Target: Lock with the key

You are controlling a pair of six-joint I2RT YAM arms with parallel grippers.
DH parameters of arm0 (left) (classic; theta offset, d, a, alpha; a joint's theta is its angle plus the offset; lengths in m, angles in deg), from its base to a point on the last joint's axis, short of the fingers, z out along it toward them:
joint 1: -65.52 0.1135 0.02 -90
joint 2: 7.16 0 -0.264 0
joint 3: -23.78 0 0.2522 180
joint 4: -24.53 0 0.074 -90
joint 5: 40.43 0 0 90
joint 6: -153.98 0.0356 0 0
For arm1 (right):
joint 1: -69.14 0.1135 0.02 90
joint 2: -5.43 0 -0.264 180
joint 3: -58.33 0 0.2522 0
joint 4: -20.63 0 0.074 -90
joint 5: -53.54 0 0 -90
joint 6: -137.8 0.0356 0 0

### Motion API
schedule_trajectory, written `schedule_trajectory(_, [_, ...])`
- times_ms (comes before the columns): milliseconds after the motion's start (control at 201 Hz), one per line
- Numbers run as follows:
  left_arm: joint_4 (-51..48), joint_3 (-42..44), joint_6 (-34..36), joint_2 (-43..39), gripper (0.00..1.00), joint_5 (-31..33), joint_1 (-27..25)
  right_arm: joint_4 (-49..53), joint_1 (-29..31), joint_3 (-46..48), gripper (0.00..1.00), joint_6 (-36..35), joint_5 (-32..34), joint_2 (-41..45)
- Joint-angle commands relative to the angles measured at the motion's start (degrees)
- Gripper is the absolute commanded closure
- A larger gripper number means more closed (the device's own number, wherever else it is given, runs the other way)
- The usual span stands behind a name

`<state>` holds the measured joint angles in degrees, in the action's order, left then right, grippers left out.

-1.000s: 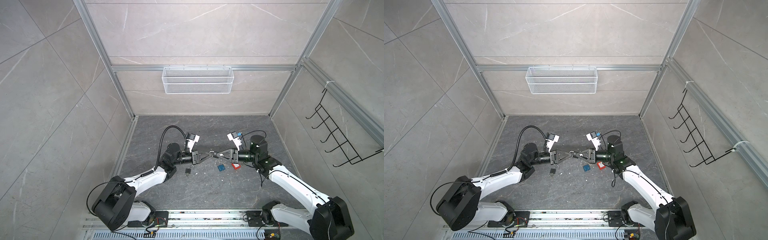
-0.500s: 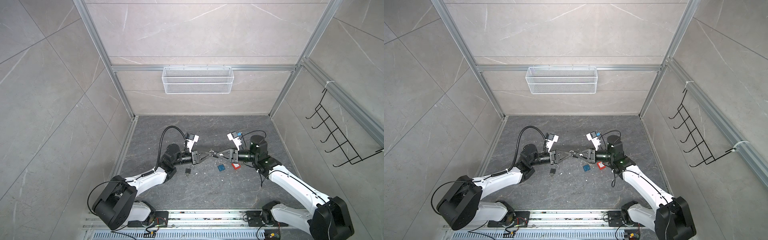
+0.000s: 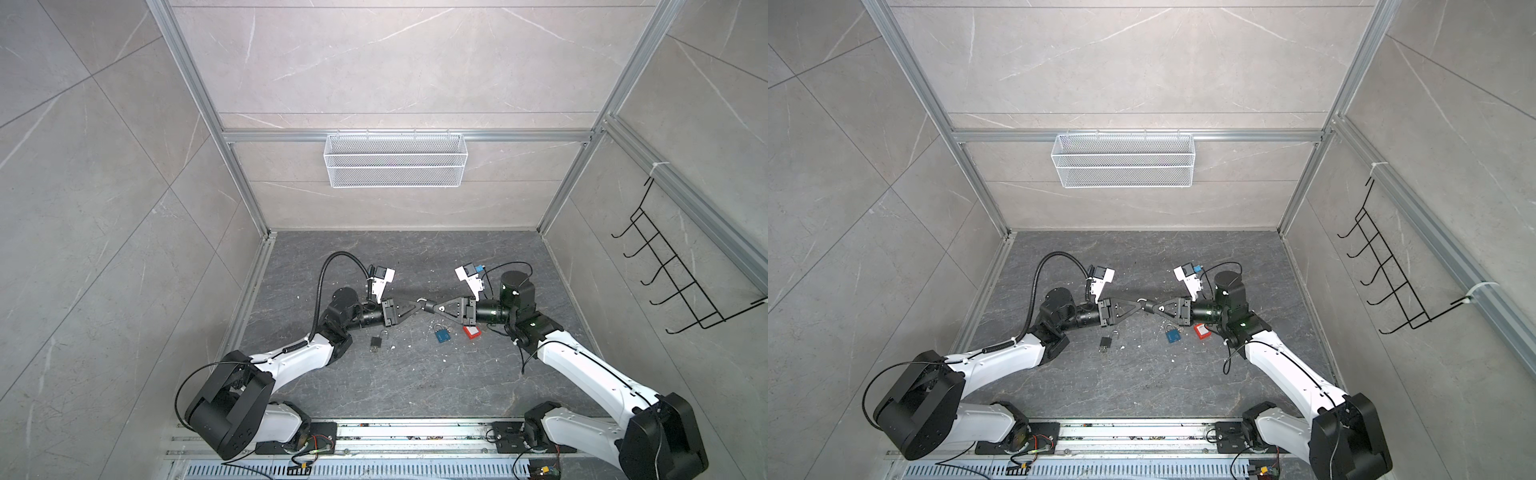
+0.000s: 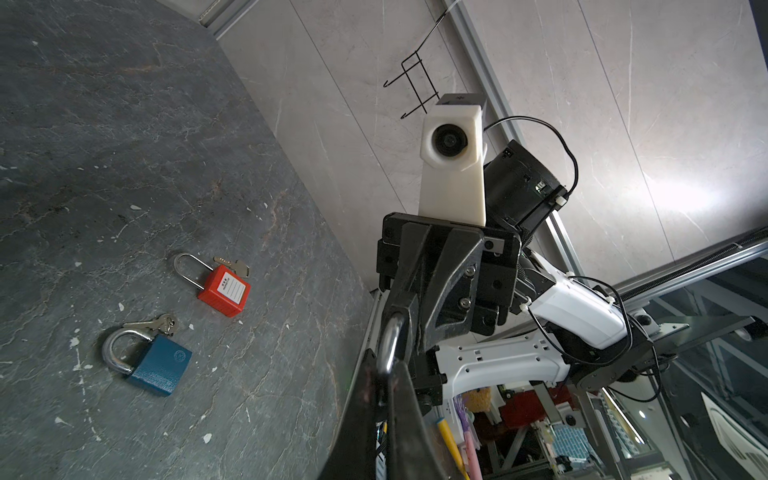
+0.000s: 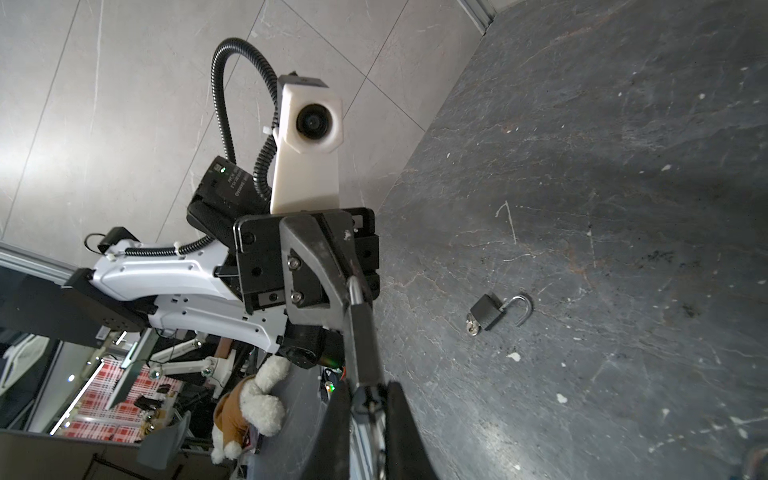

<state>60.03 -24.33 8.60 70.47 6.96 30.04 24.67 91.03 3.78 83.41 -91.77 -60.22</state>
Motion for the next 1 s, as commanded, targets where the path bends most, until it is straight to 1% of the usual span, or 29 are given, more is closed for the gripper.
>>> schedule_trajectory(0, [0.92,-0.79,1.44,0.16,1.0,1.53,1.25,-1.65,0.08,0.63,1.0,1.08,-2.75,1.01])
schedule_trajectory(75, [0.16,-2.18,1.84,0.55,1.0,-1.14,1.25,-1.91,0.09,0.72,1.0,1.14,-3.09,0.98])
schedule_trajectory(134, [0.38,-2.95,1.8,0.84,0.82,-2.7,1.24,-1.89,0.05,0.72,1.0,1.12,-3.22,1.03])
schedule_trajectory(189, [1.0,-3.34,1.76,0.96,0.69,-3.69,1.17,-1.95,0.01,0.63,1.0,1.12,-3.54,0.88])
schedule_trajectory(249, [1.85,-3.68,1.43,1.04,0.63,-4.46,1.13,-2.01,0.08,0.54,1.0,1.21,-3.73,0.79])
schedule_trajectory(304, [2.4,-3.87,1.32,1.14,0.62,-4.95,1.12,-2.05,0.04,0.54,1.0,1.22,-4.03,0.78])
schedule_trajectory(463, [3.27,-5.38,1.1,2.81,0.63,-7.31,-0.2,-2.06,0.02,0.32,1.0,1.13,-4.45,0.63])
schedule_trajectory(577, [5.81,-6.49,-0.18,4.69,0.64,-9.25,-1.59,-1.65,0.04,-0.15,1.0,0.95,-4.68,0.17])
schedule_trajectory(697, [6.47,-7.68,-0.38,5.97,0.71,-10.84,-2.56,-0.79,0.1,-0.81,1.0,0.31,-4.37,0.08])
schedule_trajectory(781, [6.4,-8.02,-0.69,6.39,0.81,-11.41,-2.84,-0.14,0.08,-1.12,1.0,-0.02,-4.36,-0.05])
schedule_trajectory(931, [6.03,-7.93,-0.66,6.4,0.87,-11.51,-2.86,0.34,0.02,-1.3,1.0,-0.37,-4.25,-0.12])
schedule_trajectory(990, [6.02,-7.93,-0.7,6.4,0.91,-11.55,-2.84,0.31,0.03,-1.38,1.0,-0.35,-4.41,-0.18])
